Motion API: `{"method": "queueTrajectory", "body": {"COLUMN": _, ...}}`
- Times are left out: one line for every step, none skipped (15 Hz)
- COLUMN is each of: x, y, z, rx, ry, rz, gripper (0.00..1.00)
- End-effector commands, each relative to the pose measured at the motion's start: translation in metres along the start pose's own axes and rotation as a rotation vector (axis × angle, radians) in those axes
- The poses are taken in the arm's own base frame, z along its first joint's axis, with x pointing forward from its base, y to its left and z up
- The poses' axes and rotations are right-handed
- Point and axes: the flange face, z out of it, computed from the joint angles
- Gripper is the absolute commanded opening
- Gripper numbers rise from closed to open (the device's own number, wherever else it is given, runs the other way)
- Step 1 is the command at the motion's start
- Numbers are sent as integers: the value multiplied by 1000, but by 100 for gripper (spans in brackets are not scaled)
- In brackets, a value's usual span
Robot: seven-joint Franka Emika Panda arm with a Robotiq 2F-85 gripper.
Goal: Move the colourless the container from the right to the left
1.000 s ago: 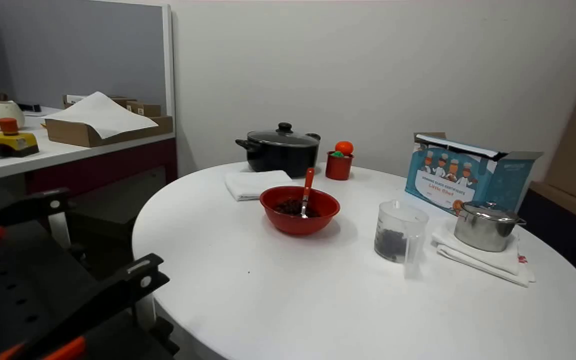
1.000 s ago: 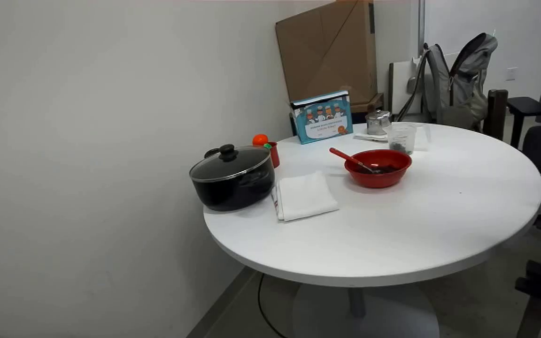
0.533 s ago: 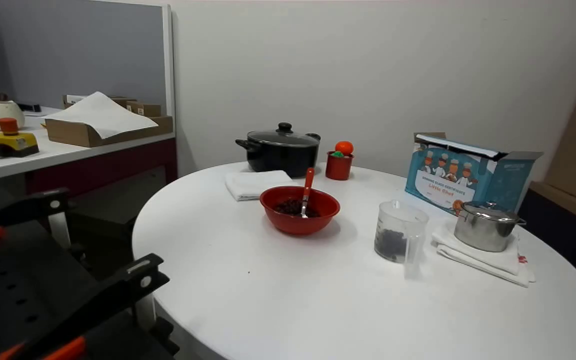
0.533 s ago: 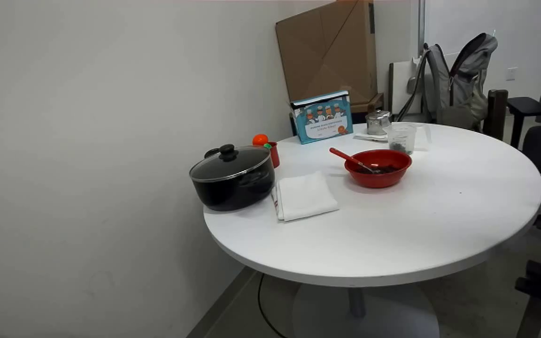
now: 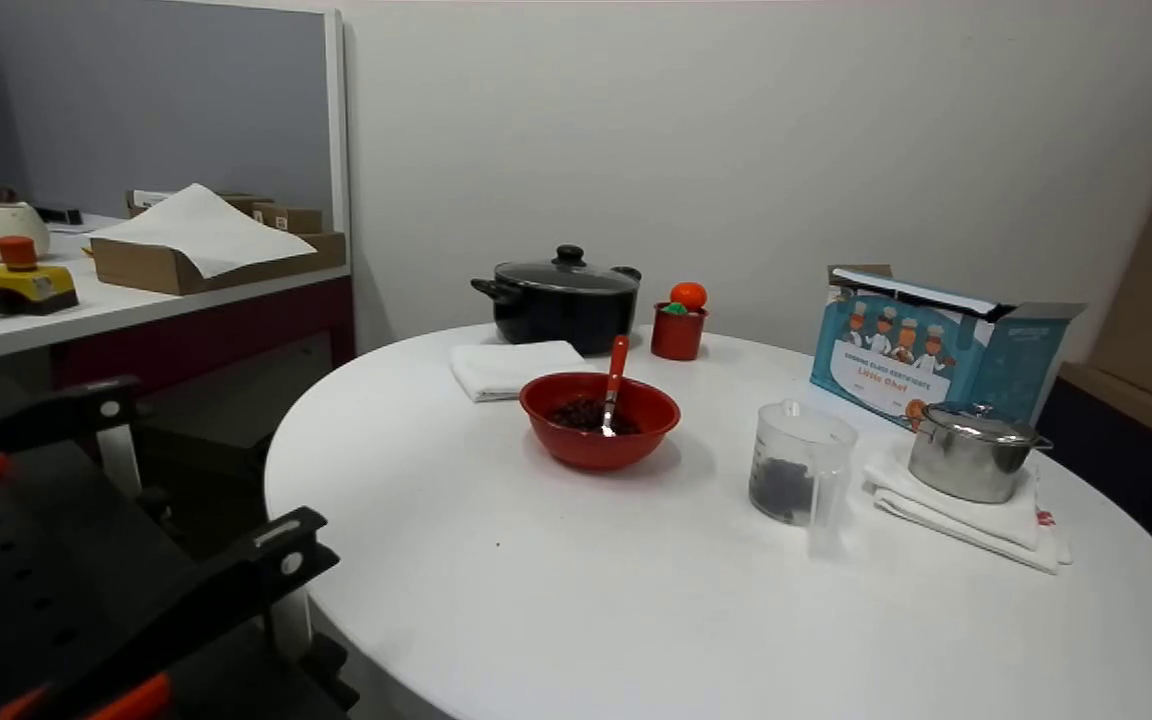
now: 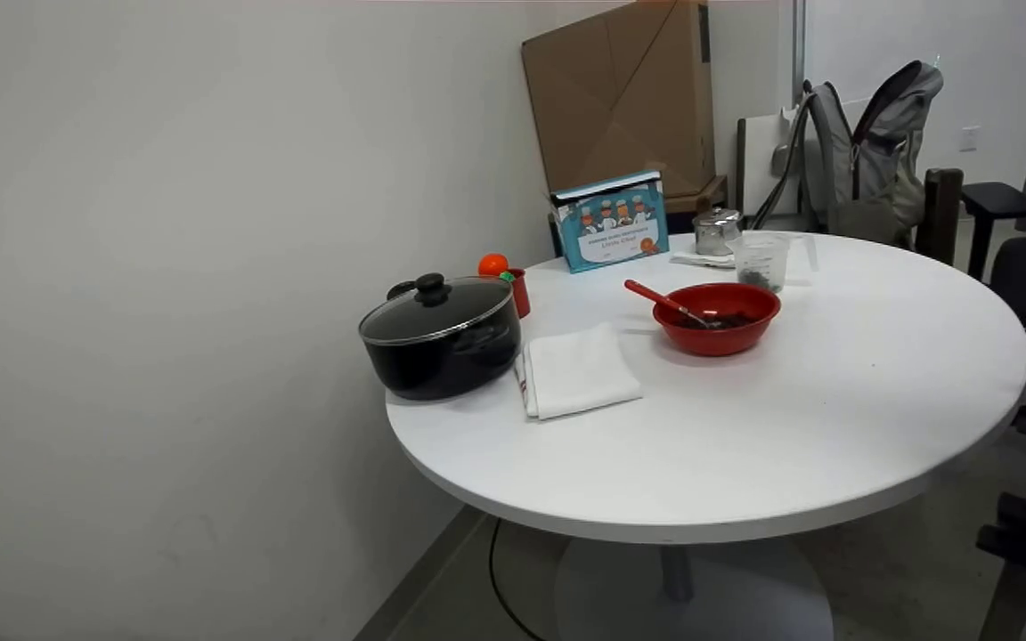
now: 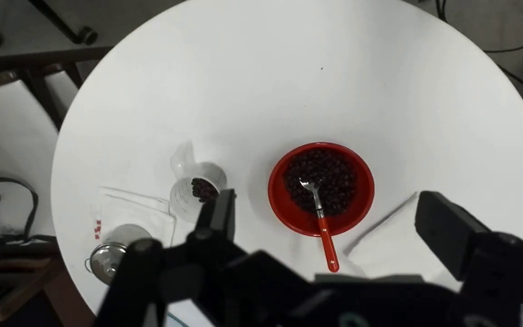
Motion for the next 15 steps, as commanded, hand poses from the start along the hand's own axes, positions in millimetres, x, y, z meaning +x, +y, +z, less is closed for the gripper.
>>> {"method": "queueTrajectory", "body": {"x": 26, "y": 60, "z": 26, "rx": 31, "ry": -8, "rz": -56, "gripper": 100}}
{"method": "queueTrajectory", "body": {"x": 32, "y": 74, "z": 34, "rx": 37, "ry": -14, "rz": -62, "gripper": 100}}
{"method": "queueTrajectory", "body": {"x": 40, "y": 87, "z": 44, "rx": 35, "ry": -27, "rz": -73, "gripper": 100}}
{"method": "queueTrajectory", "body": {"x": 48, "y": 97, "z": 53, "rx": 35, "ry": -40, "rz": -82, "gripper": 100}}
{"method": "queueTrajectory", "body": {"x": 59, "y": 104, "z": 63, "rx": 28, "ry": -56, "rz": -72, "gripper": 100}}
{"method": "queueTrajectory", "body": {"x": 71, "y": 109, "z": 73, "rx": 21, "ry": -71, "rz": -37, "gripper": 100}}
{"method": "queueTrajectory", "body": {"x": 83, "y": 115, "z": 83, "rx": 4, "ry": -83, "rz": -8, "gripper": 100}}
{"method": "queueTrajectory", "body": {"x": 94, "y": 121, "z": 91, "rx": -8, "ry": -96, "rz": 5, "gripper": 100}}
{"method": "queueTrajectory", "body": {"x": 107, "y": 126, "z": 102, "rx": -23, "ry": -104, "rz": 39, "gripper": 100}}
{"method": "queueTrajectory", "body": {"x": 117, "y": 132, "z": 110, "rx": -33, "ry": -113, "rz": 86, "gripper": 100}}
{"method": "queueTrajectory", "body": {"x": 128, "y": 140, "z": 121, "rx": -49, "ry": -115, "rz": 162, "gripper": 100}}
{"method": "queueTrajectory", "body": {"x": 135, "y": 148, "z": 131, "rx": -54, "ry": -123, "rz": 216, "gripper": 100}}
{"method": "queueTrajectory", "body": {"x": 141, "y": 156, "z": 141, "rx": -61, "ry": -131, "rz": 271, "gripper": 100}}
{"method": "queueTrajectory", "body": {"x": 145, "y": 164, "z": 150, "rx": -69, "ry": -144, "rz": 325, "gripper": 100}}
{"method": "queueTrajectory", "body": {"x": 148, "y": 171, "z": 158, "rx": -80, "ry": -149, "rz": 379, "gripper": 100}}
